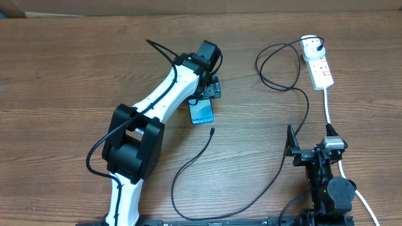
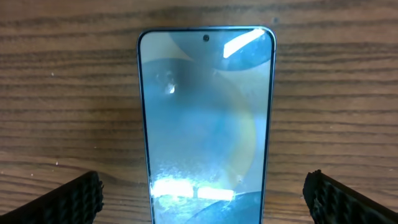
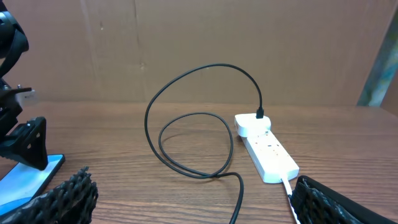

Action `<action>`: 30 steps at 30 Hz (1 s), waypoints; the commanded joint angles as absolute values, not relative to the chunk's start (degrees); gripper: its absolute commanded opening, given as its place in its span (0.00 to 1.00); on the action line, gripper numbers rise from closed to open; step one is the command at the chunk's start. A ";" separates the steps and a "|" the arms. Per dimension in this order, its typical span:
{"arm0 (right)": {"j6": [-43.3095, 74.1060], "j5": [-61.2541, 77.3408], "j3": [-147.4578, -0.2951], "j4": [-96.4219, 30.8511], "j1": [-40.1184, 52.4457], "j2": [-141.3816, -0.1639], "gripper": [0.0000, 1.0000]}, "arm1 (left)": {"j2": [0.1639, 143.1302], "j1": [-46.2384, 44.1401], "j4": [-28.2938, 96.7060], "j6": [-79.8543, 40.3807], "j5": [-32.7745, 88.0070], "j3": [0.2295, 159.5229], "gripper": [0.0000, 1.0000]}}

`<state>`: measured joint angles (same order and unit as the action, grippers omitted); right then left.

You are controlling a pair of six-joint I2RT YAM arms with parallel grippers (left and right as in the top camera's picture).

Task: Plug charger to phone and switch on socket

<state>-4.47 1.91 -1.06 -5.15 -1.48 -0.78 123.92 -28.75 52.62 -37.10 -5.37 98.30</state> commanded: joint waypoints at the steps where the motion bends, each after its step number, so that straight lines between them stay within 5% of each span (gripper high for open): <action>1: -4.58 1.34 -0.49 -4.82 -1.67 -0.16 1.00 | 125.36 -28.62 52.21 -37.28 -5.13 97.49 1.00; 30: -4.58 1.34 -0.49 -4.82 -1.67 -0.16 1.00 | 125.36 -28.64 44.42 -37.30 -7.01 91.50 1.00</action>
